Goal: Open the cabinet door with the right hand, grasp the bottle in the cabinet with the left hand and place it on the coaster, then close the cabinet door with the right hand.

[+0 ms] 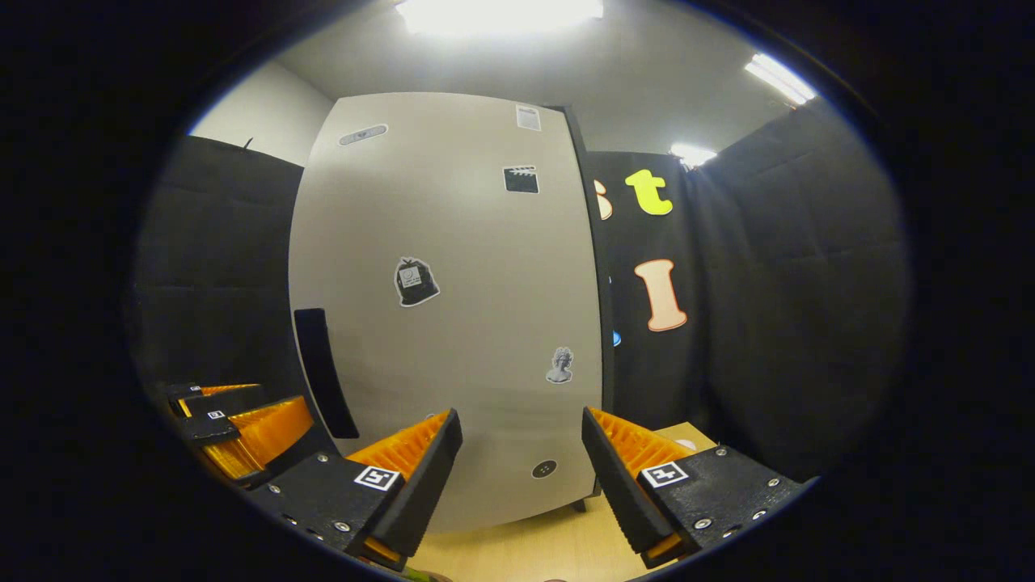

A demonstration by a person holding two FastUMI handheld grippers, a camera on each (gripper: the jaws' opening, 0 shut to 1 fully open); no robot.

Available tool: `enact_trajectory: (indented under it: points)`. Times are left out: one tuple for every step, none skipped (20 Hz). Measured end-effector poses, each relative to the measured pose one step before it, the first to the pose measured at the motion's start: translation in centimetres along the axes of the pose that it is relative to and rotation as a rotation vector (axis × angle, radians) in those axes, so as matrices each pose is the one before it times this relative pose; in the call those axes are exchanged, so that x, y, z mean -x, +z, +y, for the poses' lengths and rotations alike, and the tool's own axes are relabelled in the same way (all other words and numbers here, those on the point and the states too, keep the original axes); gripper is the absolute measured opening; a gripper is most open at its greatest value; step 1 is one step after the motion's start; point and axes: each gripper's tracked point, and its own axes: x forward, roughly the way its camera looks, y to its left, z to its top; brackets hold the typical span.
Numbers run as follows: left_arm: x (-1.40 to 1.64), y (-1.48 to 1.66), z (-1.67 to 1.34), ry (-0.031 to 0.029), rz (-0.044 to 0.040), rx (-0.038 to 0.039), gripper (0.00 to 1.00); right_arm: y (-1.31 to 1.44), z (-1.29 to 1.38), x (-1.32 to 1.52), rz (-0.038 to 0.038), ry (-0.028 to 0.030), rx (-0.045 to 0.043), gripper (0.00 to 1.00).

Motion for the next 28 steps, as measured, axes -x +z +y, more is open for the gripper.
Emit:
enact_trajectory:
  points:
    - [-0.162,0.32,-0.306,0.0055,-0.0033,-0.01037,0.85,0.409,-0.105,0.031,-0.00679,-0.00338,-0.00032,0.93]
    - [-0.143,0.112,-0.619,-0.00303,-0.00135,-0.00441,0.77,0.103,-0.011,-0.055,-0.00409,-0.00126,-0.0115,0.93]
    - [-0.005,0.036,-0.581,-0.00377,-0.00086,-0.00106,0.8,0.277,0.19,0.01,-0.00174,0.00764,-0.01492,0.93]
    - [-0.004,0.189,-0.405,0.00218,-0.00307,-0.00015,0.82,0.235,0.296,0.071,-0.00219,0.00684,-0.00602,0.93]
    - [0.031,0.258,-0.423,-0.00387,-0.00649,0.00423,0.85,0.126,-0.045,0.17,-0.00099,-0.00323,0.01177,0.91]
    - [0.231,0.477,-0.204,0.00249,-0.011,0.00658,0.85,0.062,-0.035,0.322,0.00109,0.00257,0.01961,0.93]
    - [0.211,0.575,0.123,0.00876,-0.0126,-0.0055,0.85,0.014,0.103,0.287,0.00017,0.00548,0.01252,0.93]
    - [0.035,0.417,0.311,0.01184,-0.00948,-0.01587,0.85,-0.258,0.031,0.165,0.00055,0.00384,0.00045,0.9]
    - [0.077,0.074,-0.072,0.00023,-0.00129,-0.01407,0.83,-0.217,0.057,0.238,0.00362,-0.00011,-0.00549,0.9]
    - [0.069,-0.233,-0.303,-0.00086,0.0039,-0.00514,0.81,-0.188,0.141,0.08,0.00485,0.00498,-0.00658,0.93]
    - [0.028,-0.165,-0.27,-0.00449,0.00584,-0.00056,0.76,-0.103,0.211,0.121,0.00514,0.00308,-0.00889,0.93]
    - [0.07,-0.312,-0.31,-0.00316,0.00893,-0.00112,0.81,-0.165,0.081,0.19,0.00491,0.00268,-0.00701,0.91]
    - [0.082,-0.296,-0.318,-0.00994,0.01119,-0.00163,0.81,-0.083,0.104,0.247,0.00275,-0.00004,-0.00159,0.93]
    - [0.149,-0.235,-0.026,-0.00281,0.00667,-0.00188,0.81,-0.14,0.038,0.149,0.00316,-0.00122,0.00065,0.93]
    - [0.265,-0.227,0.239,0.0107,0.0085,-0.0028,0.81,-0.033,0.212,0.242,0.00298,0.00479,0.00324,0.93]
    - [0.191,-0.456,0.211,0.00444,0.00724,0.00661,0.81,-0.045,0.339,0.045,-0.00276,0.00628,0.01152,0.93]
    - [-0.005,-0.413,-0.089,-0.00009,0.00534,0.01526,0.76,0.183,-0.224,0.024,-0.00878,-0.01375,0.01551,0.93]
    - [-0.099,-0.406,-0.301,-0.00784,0.01107,0.01313,0.85,0.245,-0.413,0.162,-0.0096,-0.00998,0.015,0.93]
    - [-0.037,-0.507,0.011,-0.006,0.00843,0.01386,0.76,-0.003,0.111,-0.006,-0.00481,-0.00196,0.00976,0.93]
    - [-0.255,-0.118,0.052,-0.00581,0.00385,0.01359,0.81,-0.216,0.348,-0.173,0.00237,0.00755,-0.0035,0.93]
    - [-0.181,0.104,0.098,-0.00404,-0.00123,0.00349,0.86,-0.136,0.437,-0.168,0.00441,0.01188,-0.00644,0.93]
    - [-0.037,0.442,0.462,0.00723,-0.01084,-0.00332,0.81,-0.246,0.512,0.144,0.00465,0.01348,0.00276,0.93]
    - [0.014,0.377,0.419,0.0082,-0.01107,-0.01189,0.77,0.338,0.092,-0.037,-0.00026,-0.00073,0.0162,0.93]
    - [0.119,-0.086,0.388,0.00731,-0.00799,-0.00291,0.81,0.292,-0.042,0.46,-0.00613,-0.00256,0.01878,0.93]
    - [0.091,-0.019,0.028,-0.00102,-0.00492,0.01033,0.81,0.23,0.054,-0.047,-0.00914,0.00151,0.00807,0.93]
    - [-0.064,0.003,0.03,0.00352,-0.00587,0.01355,0.86,-0.013,0.149,-0.166,-0.00426,-0.00026,-0.0055,0.93]
    - [0.144,0.075,0.161,0.00744,-0.00217,0.00024,0.81,-0.314,-0.058,-0.012,0.00351,-0.00605,-0.00931,0.93]
    - [0.18,0.326,0.109,0.00187,-0.00519,-0.00928,0.81,-0.126,-0.15,0.062,0.00421,-0.00628,-0.00162,0.93]
